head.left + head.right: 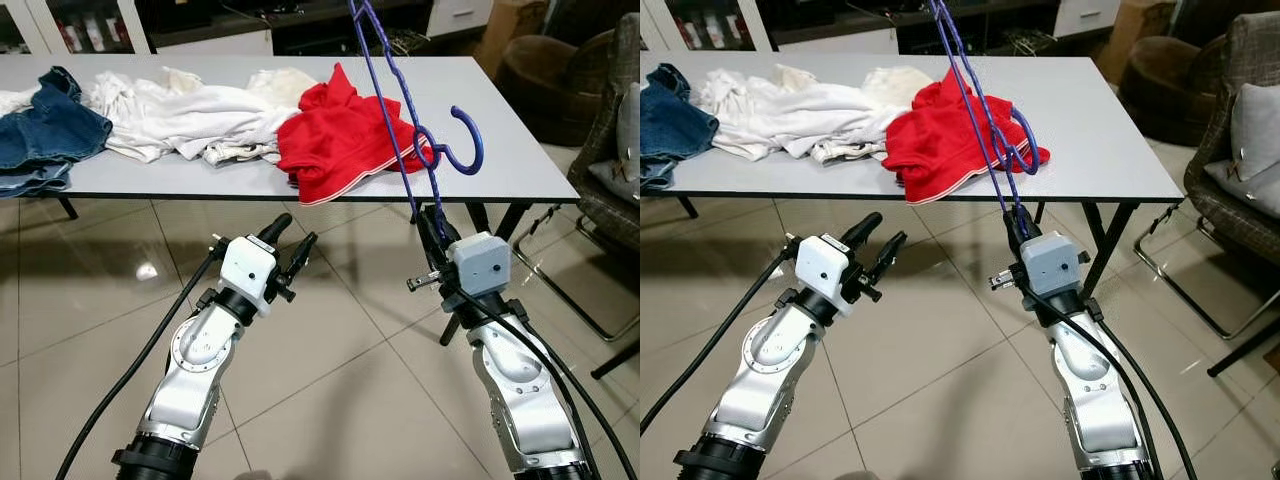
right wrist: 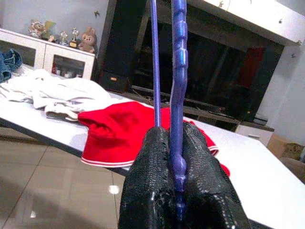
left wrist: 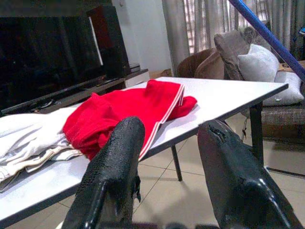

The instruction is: Hang hanger

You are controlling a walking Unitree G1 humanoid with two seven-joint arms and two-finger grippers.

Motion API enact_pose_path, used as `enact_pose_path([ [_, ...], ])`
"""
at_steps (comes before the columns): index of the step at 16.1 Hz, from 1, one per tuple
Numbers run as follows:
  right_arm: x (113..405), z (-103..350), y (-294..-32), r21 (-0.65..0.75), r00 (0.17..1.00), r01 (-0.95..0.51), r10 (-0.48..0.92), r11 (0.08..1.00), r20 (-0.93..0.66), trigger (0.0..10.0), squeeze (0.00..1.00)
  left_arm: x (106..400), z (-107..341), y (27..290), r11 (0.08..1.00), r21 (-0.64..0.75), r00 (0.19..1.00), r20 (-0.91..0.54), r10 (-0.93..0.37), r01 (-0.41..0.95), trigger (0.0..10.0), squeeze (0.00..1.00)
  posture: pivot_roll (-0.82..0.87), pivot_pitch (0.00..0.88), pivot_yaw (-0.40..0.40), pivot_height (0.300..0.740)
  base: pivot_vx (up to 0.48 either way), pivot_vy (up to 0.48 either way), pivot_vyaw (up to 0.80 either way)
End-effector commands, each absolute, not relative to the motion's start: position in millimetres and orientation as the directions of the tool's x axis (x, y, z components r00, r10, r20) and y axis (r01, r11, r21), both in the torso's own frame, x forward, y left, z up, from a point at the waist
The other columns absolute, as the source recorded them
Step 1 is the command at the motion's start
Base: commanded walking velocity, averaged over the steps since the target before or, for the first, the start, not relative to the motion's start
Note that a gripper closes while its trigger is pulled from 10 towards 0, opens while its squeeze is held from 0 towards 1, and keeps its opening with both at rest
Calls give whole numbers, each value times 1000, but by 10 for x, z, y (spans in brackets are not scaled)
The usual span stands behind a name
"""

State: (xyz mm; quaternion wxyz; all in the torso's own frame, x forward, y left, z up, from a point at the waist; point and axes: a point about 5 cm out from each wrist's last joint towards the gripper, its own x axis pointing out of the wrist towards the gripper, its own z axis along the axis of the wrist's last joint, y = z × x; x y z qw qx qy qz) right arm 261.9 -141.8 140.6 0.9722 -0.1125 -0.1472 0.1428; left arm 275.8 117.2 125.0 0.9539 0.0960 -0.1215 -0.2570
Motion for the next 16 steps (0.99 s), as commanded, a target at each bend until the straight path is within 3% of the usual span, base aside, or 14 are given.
enact_pose_path([
  [1,2608,1399,-1412,-259,915,-243,310,935,259,10000,0,2753,1241,1194,848,247,841,171,-514,469,10000,0,82,0,21,740,281,0,0],
  [16,2605,1397,-1411,-256,916,-239,305,937,260,10000,0,2763,1245,1190,847,249,841,166,-515,469,10000,0,84,0,22,740,313,0,0],
])
